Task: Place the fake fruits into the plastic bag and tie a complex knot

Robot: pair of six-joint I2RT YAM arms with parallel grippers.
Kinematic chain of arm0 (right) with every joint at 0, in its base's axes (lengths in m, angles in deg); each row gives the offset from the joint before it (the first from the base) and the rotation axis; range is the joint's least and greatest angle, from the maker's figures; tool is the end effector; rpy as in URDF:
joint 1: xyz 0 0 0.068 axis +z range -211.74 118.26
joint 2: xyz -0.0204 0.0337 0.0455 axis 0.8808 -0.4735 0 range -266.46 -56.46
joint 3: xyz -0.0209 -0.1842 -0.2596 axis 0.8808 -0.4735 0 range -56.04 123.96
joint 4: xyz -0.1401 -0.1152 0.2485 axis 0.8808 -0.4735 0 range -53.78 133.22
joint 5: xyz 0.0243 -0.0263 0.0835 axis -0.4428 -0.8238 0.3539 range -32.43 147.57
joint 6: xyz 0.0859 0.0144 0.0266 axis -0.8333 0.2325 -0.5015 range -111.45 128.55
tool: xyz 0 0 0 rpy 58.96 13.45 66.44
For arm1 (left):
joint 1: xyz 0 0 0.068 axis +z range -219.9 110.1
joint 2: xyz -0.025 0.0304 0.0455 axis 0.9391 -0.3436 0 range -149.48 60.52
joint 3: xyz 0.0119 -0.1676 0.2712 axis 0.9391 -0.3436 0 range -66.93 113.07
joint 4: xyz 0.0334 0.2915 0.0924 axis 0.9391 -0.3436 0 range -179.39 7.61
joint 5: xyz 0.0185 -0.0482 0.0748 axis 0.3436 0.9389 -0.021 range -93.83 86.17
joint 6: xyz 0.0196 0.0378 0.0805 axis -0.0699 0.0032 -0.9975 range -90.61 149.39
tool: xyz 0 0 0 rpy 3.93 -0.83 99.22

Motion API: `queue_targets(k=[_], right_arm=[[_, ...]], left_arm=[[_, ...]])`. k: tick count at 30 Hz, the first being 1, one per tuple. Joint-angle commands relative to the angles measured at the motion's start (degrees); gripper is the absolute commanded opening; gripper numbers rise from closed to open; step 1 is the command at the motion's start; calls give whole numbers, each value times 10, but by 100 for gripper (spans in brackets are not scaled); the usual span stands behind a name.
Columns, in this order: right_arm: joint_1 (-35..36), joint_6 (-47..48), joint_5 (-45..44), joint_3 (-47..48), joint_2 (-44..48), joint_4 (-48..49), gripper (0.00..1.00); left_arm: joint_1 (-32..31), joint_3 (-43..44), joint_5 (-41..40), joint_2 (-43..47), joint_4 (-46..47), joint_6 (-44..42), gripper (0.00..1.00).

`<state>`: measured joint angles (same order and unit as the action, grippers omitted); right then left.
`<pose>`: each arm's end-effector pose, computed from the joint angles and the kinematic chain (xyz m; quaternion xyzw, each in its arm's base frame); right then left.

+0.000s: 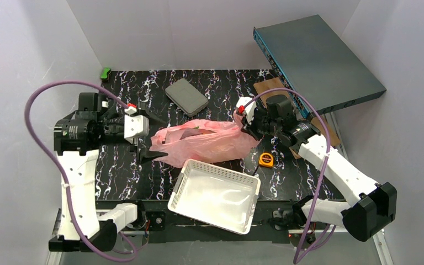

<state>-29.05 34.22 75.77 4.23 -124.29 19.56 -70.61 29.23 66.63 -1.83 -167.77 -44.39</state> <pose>0.2649 0.2004 0.3442 -0.4872 0.7133 0.1672 0.4752 0.1480 -0.0787 0.5234 0.6179 0.4991 -0.2777 0.5403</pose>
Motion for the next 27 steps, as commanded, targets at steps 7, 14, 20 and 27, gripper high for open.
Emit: queue_targets(k=[7,14,20,27], right_arm=[[-2,10,26,4,2,26,1],[-15,-11,6,39,-28,24,1],[-21,-85,-18,168,-138,-7,1],[-34,-164,-50,297,-309,-65,1]], left_arm=[[-4,-113,-14,-21,108,98,58],[32,-164,-16,-9,360,406,0],[84,-206,-43,-26,492,471,0],[84,-333,-136,-38,302,78,0]])
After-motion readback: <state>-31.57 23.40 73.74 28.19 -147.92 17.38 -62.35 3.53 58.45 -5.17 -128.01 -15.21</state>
